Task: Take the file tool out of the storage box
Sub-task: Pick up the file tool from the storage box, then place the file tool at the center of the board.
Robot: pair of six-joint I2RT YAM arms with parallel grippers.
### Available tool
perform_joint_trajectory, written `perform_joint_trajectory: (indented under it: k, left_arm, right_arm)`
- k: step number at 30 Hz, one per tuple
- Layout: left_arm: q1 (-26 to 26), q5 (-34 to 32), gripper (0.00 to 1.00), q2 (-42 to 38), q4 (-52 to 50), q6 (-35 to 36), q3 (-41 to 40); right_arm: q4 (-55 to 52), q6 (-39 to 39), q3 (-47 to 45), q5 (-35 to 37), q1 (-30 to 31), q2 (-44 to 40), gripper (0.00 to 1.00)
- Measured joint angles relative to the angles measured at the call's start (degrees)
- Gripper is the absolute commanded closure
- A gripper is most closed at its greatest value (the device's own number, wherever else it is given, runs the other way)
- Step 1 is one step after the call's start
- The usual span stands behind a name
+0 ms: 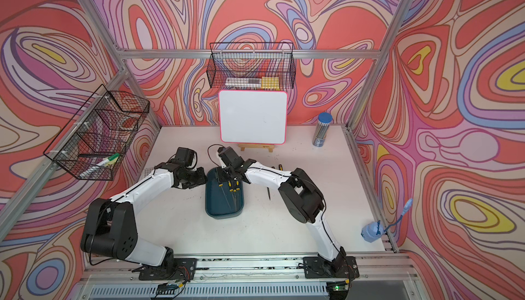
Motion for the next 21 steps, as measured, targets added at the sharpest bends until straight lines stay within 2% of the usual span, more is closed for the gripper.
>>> perform_joint_trajectory:
  k: [5,9,13,21]
  left_arm:
    - [0.00,0.15,0.61,0.00,-0.02,0.00,0.00]
    - [0.00,0.39,0.61,0.04,0.02,0.00,0.02]
    - [0.00,0.66,0.61,0.22,0.02,0.00,0.02]
    - [0.00,0.63,0.61,0.22,0.02,0.04,0.02]
  right_arm:
    - [9.64,4.72,-8.81,-1.20,-7.32,-9.77,0.87]
    - [9.25,3.85,-10.80,2.56,-11.74,-14.10,0.88]
    - [5.18,0.85,-10.80,7.37,-12.50,-14.21,0.89]
    - [-3.91,-1.62,-10.80,14.14,-12.13,-8.90,0.88]
